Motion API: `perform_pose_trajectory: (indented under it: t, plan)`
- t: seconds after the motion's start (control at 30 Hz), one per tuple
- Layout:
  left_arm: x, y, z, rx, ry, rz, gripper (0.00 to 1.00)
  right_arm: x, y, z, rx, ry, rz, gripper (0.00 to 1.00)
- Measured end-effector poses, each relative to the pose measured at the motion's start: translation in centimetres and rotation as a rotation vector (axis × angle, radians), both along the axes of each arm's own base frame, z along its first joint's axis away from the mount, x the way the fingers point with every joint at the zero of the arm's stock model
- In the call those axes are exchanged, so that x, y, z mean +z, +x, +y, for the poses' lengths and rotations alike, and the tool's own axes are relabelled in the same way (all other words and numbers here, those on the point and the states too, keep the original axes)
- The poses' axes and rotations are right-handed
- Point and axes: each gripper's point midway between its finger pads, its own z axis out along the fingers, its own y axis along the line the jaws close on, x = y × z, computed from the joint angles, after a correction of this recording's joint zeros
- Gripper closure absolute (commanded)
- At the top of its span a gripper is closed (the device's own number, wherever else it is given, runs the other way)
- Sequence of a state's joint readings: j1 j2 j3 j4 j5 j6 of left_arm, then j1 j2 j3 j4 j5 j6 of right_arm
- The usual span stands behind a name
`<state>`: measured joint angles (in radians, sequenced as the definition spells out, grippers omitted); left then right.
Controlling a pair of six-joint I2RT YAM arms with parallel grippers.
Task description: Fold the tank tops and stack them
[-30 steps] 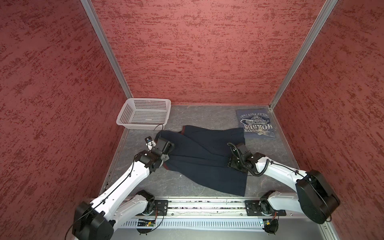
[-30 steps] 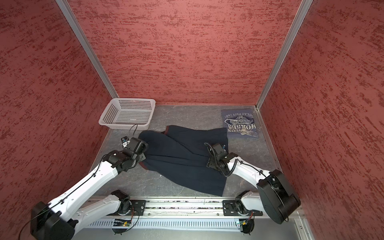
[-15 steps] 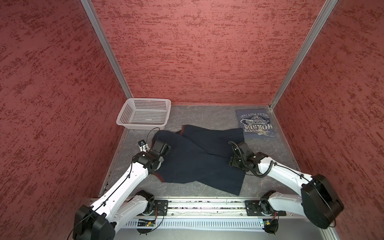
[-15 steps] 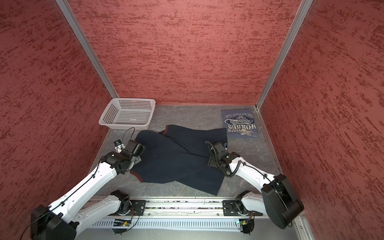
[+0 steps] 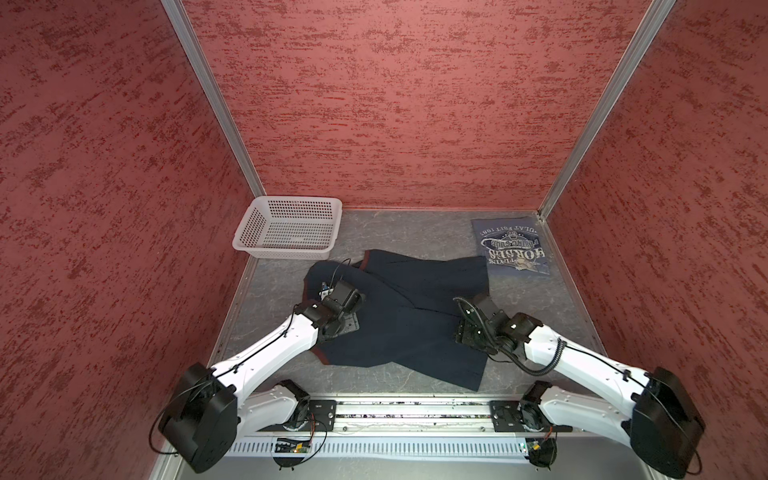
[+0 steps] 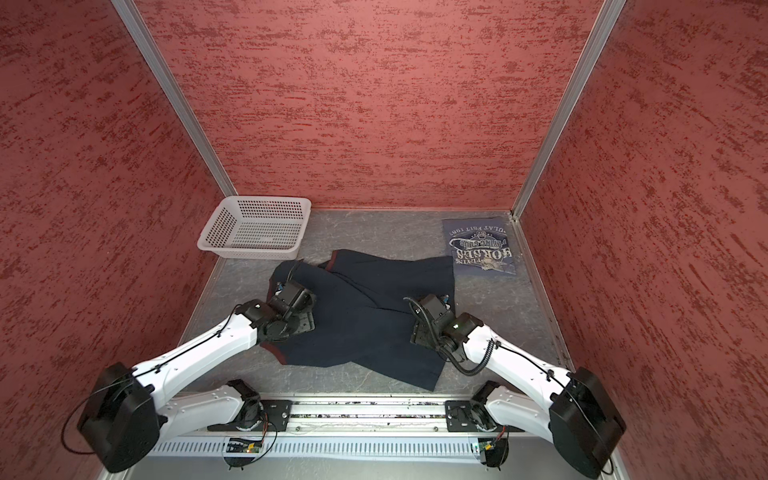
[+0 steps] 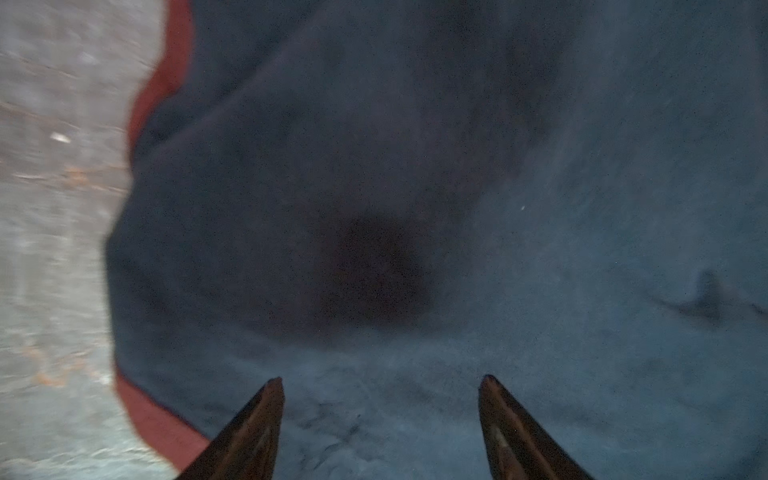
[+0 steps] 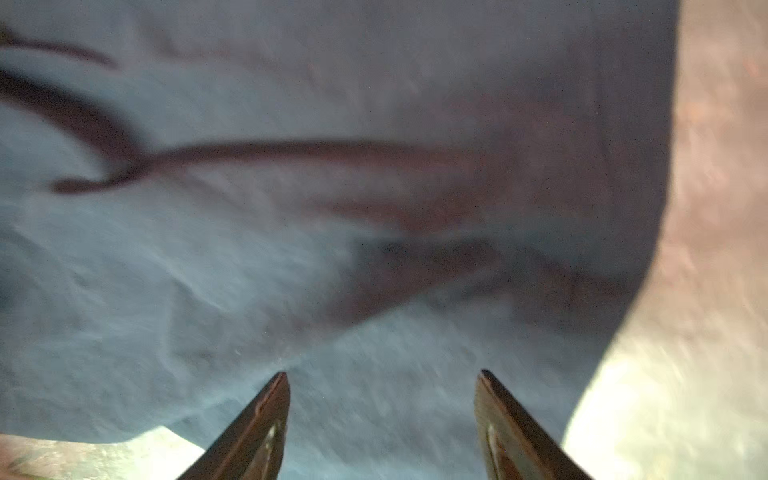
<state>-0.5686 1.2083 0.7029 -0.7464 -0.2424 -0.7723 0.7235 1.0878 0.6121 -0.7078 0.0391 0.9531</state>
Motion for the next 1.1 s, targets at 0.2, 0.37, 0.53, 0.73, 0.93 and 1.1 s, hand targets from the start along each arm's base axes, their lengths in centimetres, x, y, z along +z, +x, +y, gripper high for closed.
perform_pose_trajectory:
  t: [0.2, 0.37, 0.53, 0.73, 0.93, 1.1]
  plan:
    - [-2.0, 1.3, 0.5, 0.052, -0.027, 0.034, 0.24, -0.5, -4.3, 0.3, 0.014, -0.023, 0.074, 0.3]
    - [-2.8, 1.8, 1.7, 0.104, -0.062, 0.032, 0.23, -2.5, -8.0, -0.8, 0.027, -0.093, 0.163, 0.31]
    - [-3.3, 2.1, 2.4, 0.135, -0.092, 0.029, 0.22, -3.3, -9.5, -1.2, 0.02, -0.118, 0.202, 0.34]
    - [-3.9, 2.2, 3.2, 0.176, -0.117, 0.032, 0.21, -3.9, -9.8, -0.2, 0.031, -0.112, 0.223, 0.73]
    - [-3.9, 2.0, 4.1, 0.226, -0.14, 0.014, 0.2, -3.6, -9.6, -0.4, 0.024, -0.132, 0.212, 1.0]
    - [-3.5, 1.6, 5.4, 0.295, -0.164, -0.021, 0.18, 0.5, -7.9, -1.7, -0.033, -0.192, 0.111, 1.0]
